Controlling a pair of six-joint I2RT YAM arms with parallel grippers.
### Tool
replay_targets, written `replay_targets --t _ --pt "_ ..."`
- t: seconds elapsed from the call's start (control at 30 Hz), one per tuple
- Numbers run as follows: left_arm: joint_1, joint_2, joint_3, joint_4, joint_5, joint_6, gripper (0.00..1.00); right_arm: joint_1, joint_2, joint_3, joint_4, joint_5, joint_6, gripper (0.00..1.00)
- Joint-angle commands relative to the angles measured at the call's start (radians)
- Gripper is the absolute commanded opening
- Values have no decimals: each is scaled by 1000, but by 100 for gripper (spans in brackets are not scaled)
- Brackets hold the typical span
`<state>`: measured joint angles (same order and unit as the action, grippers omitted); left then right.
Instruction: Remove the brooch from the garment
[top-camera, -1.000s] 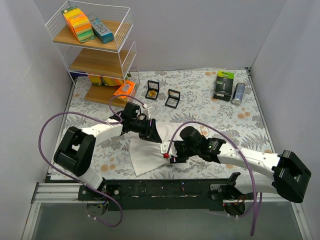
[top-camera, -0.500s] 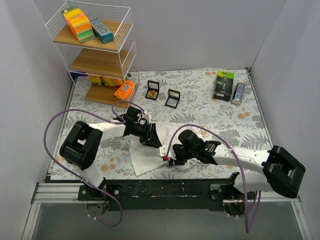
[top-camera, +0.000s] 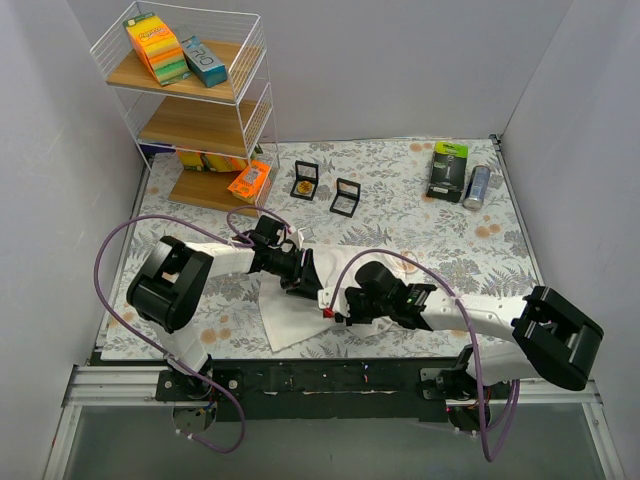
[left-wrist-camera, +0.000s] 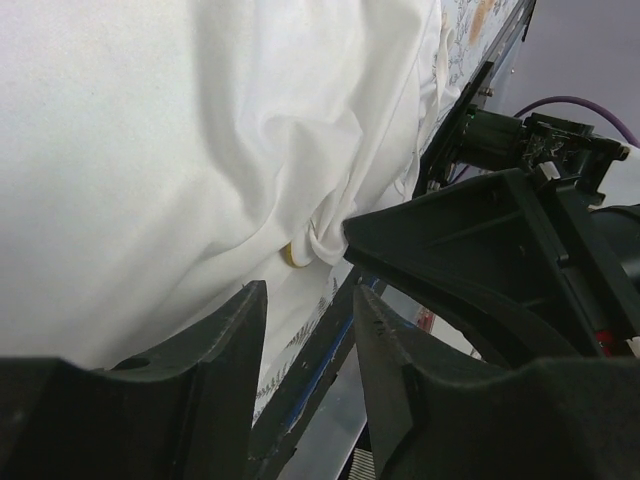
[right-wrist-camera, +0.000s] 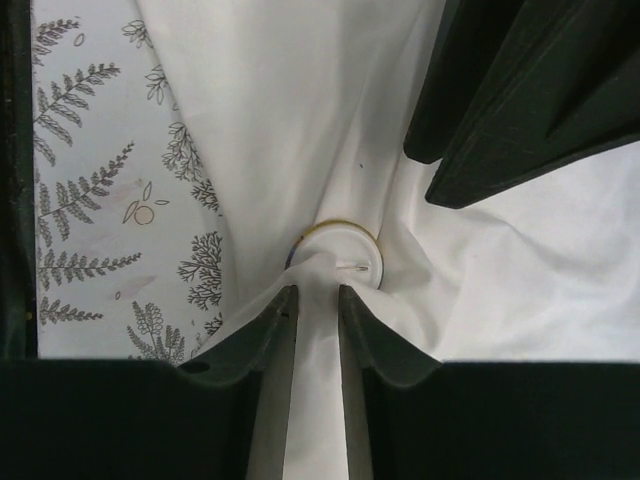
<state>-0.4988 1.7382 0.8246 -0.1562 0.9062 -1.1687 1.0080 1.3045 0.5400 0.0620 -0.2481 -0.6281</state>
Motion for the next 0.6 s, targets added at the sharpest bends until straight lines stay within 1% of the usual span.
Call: replay_targets --t 0.0,0.03,0.1,0.13,0.17,0.2,0.27,0.3,0.4,0.43,0.57 --pt "5 -26 -21 15 23 -5 40 -32 19 -3 61 40 21 26" --pt "5 -32 -22 21 25 1 41 -42 19 11 55 40 27 14" --pt "5 -48 -34 35 43 0 41 -80 19 31 15 24 41 3" --pt "5 -51 -39 43 46 0 41 -98 19 64 -11 -5 54 1" --pt "5 -54 -44 46 52 0 41 -120 18 83 -40 -82 59 1" --pt "5 -54 -50 52 59 0 41 -159 19 101 -106 -115 68 1" --pt "5 -55 -58 73 71 -5 41 -192 22 149 -148 -187 103 1" --pt "5 -55 -59 82 86 -14 40 -210 22 161 -181 -207 114 1" --pt "5 -62 -59 151 125 -67 40 -218 18 184 -203 -256 143 1" --pt "5 -66 -61 197 126 -81 41 -218 15 186 -205 -264 154 1" --pt "5 -82 -62 273 103 -140 44 -218 13 195 -203 -283 176 1"
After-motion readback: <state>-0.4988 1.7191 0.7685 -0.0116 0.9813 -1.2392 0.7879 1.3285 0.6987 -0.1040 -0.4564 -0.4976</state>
